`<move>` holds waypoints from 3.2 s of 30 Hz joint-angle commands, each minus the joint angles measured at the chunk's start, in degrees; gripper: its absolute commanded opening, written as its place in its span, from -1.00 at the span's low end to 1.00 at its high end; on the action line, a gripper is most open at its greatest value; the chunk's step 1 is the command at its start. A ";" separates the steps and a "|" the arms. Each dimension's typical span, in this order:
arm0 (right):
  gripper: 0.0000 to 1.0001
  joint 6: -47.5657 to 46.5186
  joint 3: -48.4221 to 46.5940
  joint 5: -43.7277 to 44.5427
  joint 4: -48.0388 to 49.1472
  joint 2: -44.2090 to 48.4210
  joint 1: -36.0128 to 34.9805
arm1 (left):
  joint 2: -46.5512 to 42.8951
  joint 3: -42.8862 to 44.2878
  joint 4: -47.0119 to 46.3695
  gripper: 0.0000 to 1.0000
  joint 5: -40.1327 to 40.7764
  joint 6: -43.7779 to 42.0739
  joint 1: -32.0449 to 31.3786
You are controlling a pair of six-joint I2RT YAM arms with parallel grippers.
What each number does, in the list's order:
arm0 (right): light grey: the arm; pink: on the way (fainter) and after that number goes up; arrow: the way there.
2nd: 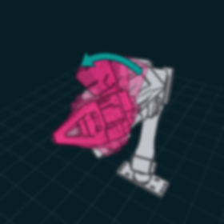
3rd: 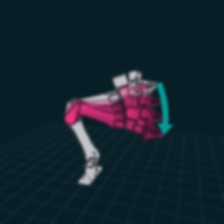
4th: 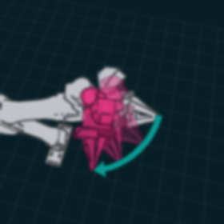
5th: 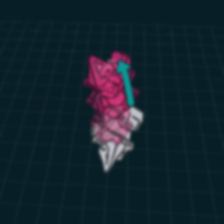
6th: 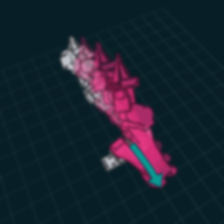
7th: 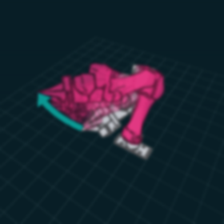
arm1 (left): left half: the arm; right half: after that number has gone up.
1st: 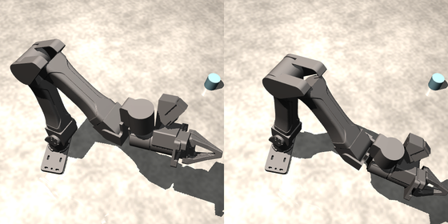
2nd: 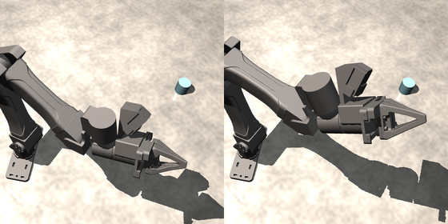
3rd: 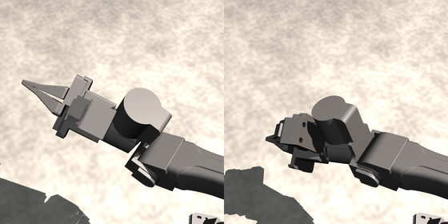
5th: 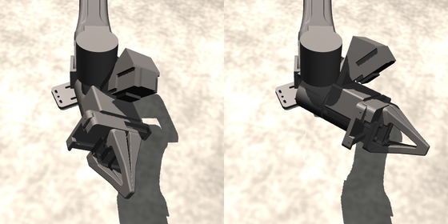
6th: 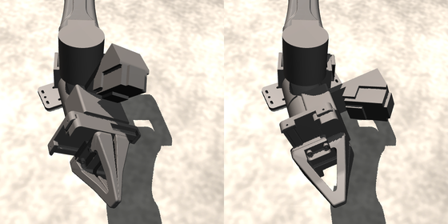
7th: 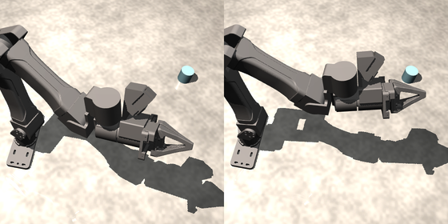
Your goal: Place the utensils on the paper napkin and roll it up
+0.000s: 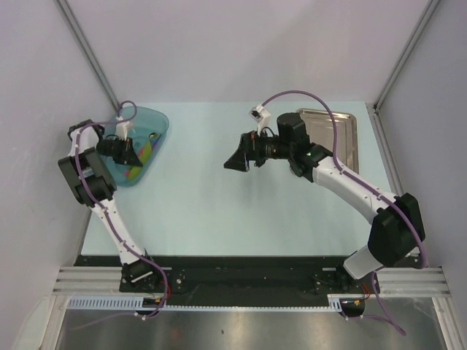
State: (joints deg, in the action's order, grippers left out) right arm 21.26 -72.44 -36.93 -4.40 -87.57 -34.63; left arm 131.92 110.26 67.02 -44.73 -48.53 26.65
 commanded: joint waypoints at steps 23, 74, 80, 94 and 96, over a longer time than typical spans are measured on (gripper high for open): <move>0.99 0.98 -1.12 -1.83 2.03 0.73 0.00 | -8.42 -1.80 -12.52 0.01 -0.09 8.72 0.06; 0.99 0.54 -1.03 -2.27 1.33 1.61 0.09 | -6.41 -12.87 -20.45 -0.52 6.32 12.85 1.12; 0.99 -0.16 -1.03 -2.27 0.89 2.32 0.18 | -9.65 -15.42 -19.21 -0.38 3.60 11.80 1.12; 0.99 -2.53 -3.23 -1.31 -2.09 4.77 3.78 | -28.55 -18.94 -33.08 0.44 6.93 26.46 1.12; 1.00 -3.23 -3.58 -0.96 -2.80 6.00 5.62 | -31.09 -18.50 -34.41 0.97 7.73 28.74 0.86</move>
State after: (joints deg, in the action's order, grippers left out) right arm 20.36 -72.60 -38.02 -6.42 -85.54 -32.08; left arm 109.30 91.18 40.34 -38.65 -27.18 27.31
